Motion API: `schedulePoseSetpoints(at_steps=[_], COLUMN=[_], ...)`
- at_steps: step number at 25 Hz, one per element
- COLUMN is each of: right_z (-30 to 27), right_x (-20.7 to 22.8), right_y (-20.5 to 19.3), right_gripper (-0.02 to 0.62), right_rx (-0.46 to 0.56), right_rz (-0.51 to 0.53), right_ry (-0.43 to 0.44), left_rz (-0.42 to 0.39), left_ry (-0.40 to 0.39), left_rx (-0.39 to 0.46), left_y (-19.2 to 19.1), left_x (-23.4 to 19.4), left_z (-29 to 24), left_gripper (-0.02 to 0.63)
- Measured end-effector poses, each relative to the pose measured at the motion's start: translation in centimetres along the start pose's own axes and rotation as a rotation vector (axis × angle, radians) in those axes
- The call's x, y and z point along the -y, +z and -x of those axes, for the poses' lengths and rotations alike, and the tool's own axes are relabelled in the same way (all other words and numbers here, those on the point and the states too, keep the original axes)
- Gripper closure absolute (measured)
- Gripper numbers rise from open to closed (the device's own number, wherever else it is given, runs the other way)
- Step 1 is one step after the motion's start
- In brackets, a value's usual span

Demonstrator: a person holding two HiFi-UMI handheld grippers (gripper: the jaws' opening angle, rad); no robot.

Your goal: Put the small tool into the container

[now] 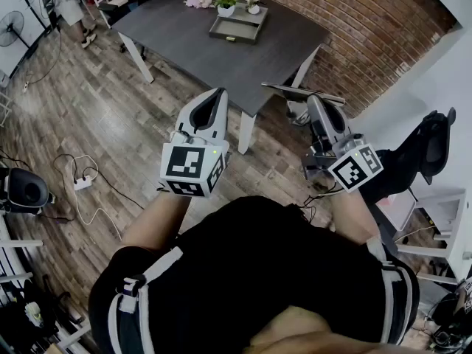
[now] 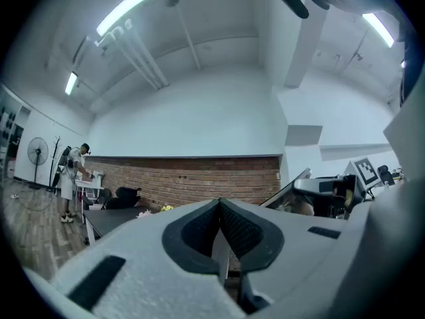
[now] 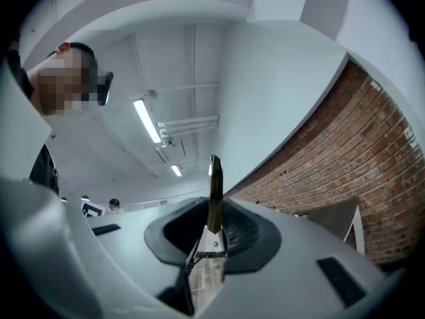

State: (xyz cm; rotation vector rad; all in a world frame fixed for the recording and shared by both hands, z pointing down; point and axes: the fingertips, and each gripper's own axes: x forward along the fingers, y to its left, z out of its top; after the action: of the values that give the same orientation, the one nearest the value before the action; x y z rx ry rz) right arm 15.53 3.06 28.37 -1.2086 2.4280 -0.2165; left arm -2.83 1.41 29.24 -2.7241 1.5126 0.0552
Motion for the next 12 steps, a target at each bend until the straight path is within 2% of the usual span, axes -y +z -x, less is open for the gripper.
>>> schedulePoseSetpoints(at_steps=[6,12], right_z=[-0.4,-1.4], right_x=[1.5,3.6], right_y=[-0.7,-0.9], right_gripper=[0.517,0.517], right_rx=[-0.013,-0.025], right_rz=[0.087,0.121], right_ry=[-0.038,-0.053], left_rz=[0.017,-0.024], left_ry=[0.029,0.075], left_rx=[-0.014,-0.036], left_y=[-0.4,-1.4], left_x=[0.3,-1.0], left_z=[-1.0,-2.6], left_gripper=[0.597,0.597])
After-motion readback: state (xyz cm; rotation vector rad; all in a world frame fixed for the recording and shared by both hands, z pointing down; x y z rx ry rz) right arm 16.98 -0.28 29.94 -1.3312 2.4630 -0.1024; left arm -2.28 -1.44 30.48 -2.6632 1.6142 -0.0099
